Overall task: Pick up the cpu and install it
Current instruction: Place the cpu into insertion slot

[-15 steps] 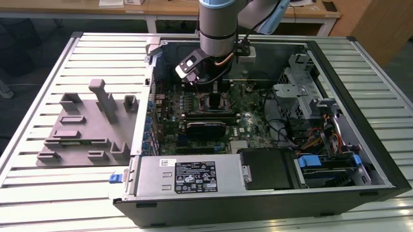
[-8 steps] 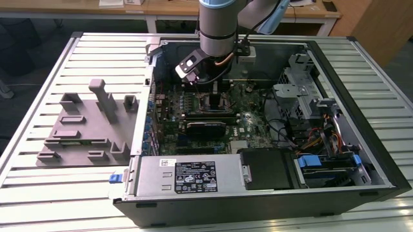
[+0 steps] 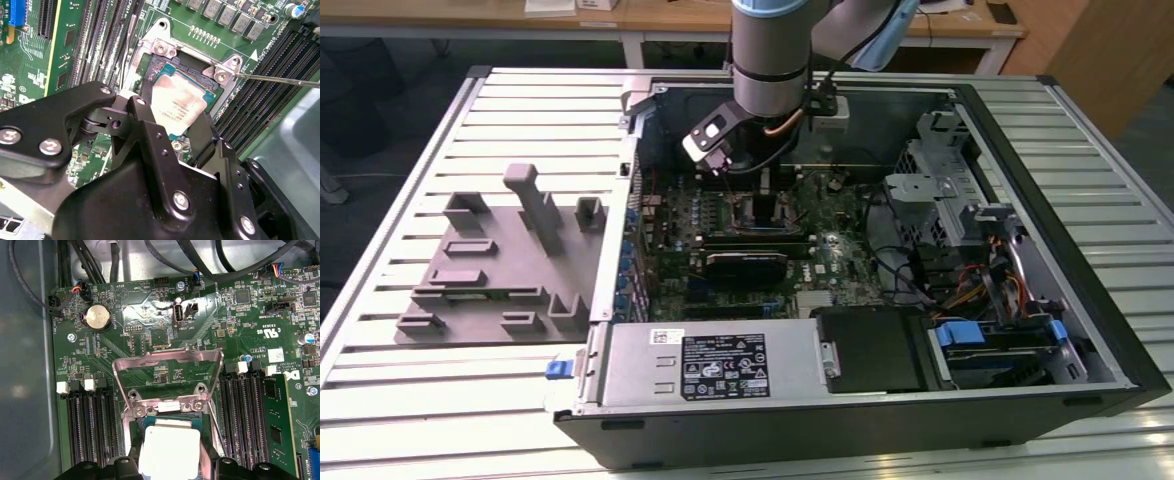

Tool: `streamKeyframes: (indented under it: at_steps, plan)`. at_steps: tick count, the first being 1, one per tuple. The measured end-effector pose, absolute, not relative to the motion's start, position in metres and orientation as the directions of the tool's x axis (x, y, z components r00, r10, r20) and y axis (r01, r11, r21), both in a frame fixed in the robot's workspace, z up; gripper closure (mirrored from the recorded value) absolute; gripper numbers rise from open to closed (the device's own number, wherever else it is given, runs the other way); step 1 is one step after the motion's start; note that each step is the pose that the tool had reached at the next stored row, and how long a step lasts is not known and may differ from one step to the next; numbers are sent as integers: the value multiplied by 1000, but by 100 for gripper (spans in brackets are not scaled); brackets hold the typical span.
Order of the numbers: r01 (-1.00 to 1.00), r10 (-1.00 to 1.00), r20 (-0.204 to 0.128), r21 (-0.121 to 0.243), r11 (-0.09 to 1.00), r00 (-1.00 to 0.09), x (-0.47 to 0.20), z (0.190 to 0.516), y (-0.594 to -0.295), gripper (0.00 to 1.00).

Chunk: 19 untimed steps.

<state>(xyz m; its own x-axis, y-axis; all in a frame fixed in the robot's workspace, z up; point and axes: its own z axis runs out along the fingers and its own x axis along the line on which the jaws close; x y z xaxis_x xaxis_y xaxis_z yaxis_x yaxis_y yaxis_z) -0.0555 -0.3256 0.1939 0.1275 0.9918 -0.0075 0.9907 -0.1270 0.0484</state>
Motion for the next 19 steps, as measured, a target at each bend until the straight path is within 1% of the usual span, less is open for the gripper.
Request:
streamKeyframes:
  at_steps: [9,15,19]
  plan:
    - [992,993,-7,48,-117,118,-56,199,-326,47]
    - [999,1000,-7,48,-25,26,-56,198,-326,47]
    - [999,1000,-7,49,12,-12,-56,198,-326,47]
